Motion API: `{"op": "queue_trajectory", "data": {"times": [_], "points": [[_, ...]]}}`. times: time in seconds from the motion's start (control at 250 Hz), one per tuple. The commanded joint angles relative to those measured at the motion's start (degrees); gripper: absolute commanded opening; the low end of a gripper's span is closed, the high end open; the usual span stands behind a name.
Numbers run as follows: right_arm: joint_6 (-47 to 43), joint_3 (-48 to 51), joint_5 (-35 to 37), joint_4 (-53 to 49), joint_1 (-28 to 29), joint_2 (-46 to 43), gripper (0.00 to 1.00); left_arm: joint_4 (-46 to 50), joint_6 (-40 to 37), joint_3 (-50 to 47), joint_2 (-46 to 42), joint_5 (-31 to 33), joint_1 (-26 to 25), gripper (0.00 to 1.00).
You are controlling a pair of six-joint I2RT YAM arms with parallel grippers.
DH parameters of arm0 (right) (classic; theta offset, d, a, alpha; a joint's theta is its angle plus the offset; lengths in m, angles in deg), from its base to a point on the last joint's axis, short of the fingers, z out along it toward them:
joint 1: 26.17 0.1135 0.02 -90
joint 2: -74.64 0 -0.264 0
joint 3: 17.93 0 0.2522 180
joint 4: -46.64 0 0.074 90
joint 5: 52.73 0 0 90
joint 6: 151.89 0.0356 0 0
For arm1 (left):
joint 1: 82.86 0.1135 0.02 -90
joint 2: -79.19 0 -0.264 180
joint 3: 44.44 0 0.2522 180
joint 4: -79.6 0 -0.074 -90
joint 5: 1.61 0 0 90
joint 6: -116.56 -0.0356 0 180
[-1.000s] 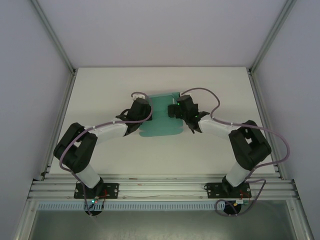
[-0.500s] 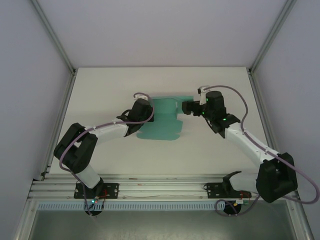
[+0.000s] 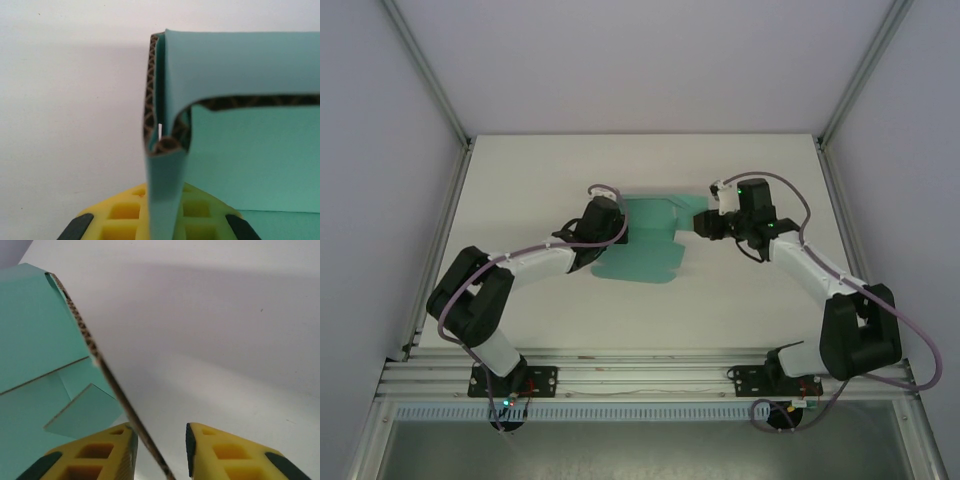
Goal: Assemble paper box
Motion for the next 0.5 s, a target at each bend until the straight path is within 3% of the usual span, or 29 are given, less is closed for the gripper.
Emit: {"op": "queue_trajectory", "data": {"times": [0.0,0.268,0.376,0.496], "points": [[-0.65,-2.25,-1.55,-0.87,0.05,-0.19,0.39,-1.35,-0.94,0.31,-1.14,-0.84,-0.42,0.00],[-0.53,-3.31,-3.30,-0.78,0.08,1.22,0.14,-1.86,-0.59,0.07,-1.60,-1.98,-0.42,0.00],[2.08,-4.83,3.49,-2.57,0.73,2.29,0.07,0.57,0.59,1.33,-1.49,0.01,-0.51,0.00],[4.78,-7.54,22.70,-7.73,5.65,3.45,0.06,1.85,1.15,2.35,-1.18,0.50,-0.95,0.00]]}}
